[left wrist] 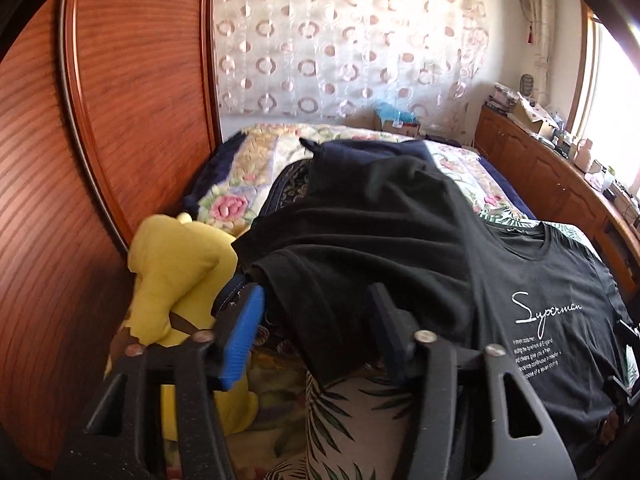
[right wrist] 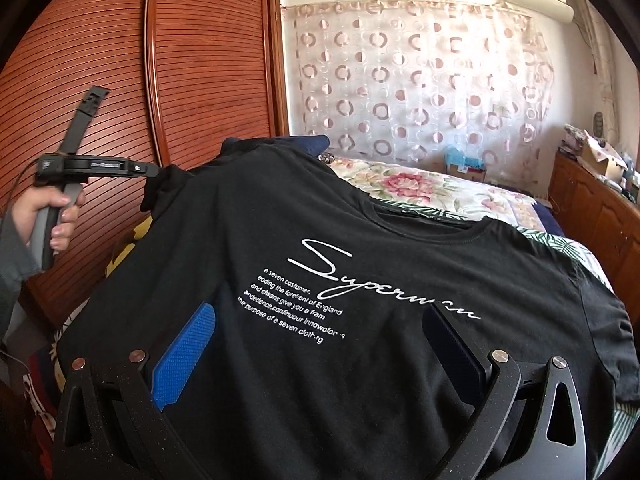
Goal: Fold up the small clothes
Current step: 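Grasp the side edge of the black T-shirt with the left gripper, then fold the grasped side over toward the shirt's center, open left gripper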
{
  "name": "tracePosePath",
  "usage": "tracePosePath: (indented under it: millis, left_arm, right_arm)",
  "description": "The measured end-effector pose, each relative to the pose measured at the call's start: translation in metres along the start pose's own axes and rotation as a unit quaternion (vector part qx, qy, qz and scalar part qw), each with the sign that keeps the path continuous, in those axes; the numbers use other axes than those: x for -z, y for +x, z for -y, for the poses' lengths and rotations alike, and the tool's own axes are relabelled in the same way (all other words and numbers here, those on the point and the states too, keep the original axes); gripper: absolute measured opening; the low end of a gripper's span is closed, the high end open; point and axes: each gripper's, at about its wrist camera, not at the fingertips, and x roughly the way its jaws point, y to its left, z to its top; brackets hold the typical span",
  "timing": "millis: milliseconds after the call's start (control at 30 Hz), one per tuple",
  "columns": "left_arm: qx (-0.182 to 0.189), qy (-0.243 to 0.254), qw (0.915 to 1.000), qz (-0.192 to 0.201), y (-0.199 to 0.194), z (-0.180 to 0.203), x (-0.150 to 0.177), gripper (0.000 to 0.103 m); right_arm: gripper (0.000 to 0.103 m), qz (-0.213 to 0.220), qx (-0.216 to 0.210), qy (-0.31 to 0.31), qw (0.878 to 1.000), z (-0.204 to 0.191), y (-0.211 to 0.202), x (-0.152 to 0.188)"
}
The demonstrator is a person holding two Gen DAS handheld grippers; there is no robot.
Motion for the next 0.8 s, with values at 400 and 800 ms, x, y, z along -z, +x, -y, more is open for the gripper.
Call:
tracePosePath:
  millis: [400,800]
  left_arm:
    - [0.023,0.037,0.999,0.006,-0.005,0.001,-0.006,0.009]
    - [0.066,0.127,0.9871,0.071,-0.045,0.093,-0.045,0.008]
  right_arm:
    - [0.103,0.01,0.013,0.005,1.0,-0.018,0.009,-0.003]
    - [0.103,0.016,0.025,0.034,0.999,-0.01,0.001,0.0]
